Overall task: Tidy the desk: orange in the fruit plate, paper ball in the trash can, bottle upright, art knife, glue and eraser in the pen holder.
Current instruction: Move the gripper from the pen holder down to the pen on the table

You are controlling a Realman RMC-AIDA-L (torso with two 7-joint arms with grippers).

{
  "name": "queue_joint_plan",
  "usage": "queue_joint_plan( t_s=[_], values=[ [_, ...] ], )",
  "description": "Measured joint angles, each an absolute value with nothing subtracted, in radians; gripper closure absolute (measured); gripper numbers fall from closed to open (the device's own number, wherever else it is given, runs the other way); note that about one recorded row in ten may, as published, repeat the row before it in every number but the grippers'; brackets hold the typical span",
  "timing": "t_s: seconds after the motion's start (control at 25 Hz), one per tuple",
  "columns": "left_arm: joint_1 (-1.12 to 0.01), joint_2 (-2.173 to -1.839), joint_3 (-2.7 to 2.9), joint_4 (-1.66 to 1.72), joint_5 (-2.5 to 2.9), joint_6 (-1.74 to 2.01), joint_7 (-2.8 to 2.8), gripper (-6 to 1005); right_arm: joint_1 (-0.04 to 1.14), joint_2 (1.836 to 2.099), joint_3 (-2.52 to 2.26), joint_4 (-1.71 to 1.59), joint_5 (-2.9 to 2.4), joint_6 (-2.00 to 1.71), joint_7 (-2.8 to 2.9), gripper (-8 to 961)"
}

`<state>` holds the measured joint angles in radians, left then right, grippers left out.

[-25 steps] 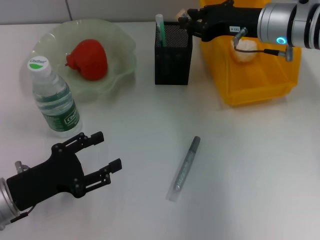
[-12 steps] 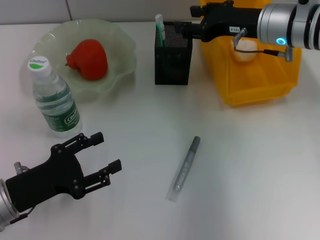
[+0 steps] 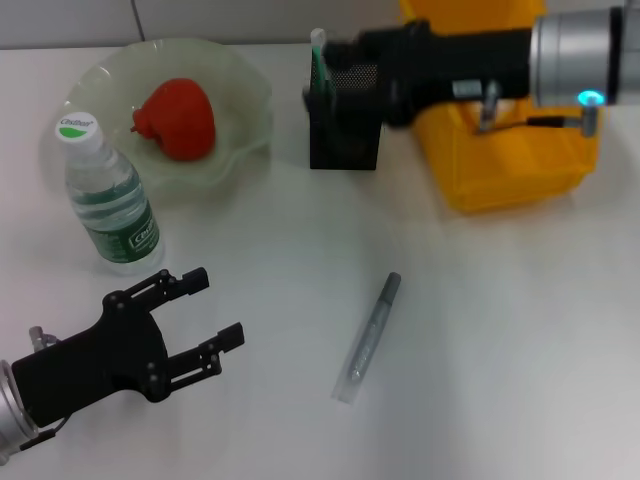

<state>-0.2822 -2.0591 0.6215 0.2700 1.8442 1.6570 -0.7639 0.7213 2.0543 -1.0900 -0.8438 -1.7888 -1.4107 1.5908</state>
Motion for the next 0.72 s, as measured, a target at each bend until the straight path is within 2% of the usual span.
queue_joint_plan(
  t_s=[0.2, 0.52, 0.72],
  values=[
    [-0.282, -2.054, 0.625, 0.270, 1.845, 1.661, -0.767, 218, 0.784, 2.041, -1.093, -0.852, -1.990, -1.541, 1.596, 332],
    [-0.283, -2.046, 0.629, 0.270, 1.847, 1.681, -0.774, 219, 0.883, 2.076, -1.237, -0.840, -2.246, -1.571, 1.589, 339],
    [-0.285, -2.036, 0.651, 0.270, 1.847, 1.698, -0.786, 219, 0.919, 2.077, -1.372, -0.838, -2.281, -1.564, 1.578, 343]
  ],
)
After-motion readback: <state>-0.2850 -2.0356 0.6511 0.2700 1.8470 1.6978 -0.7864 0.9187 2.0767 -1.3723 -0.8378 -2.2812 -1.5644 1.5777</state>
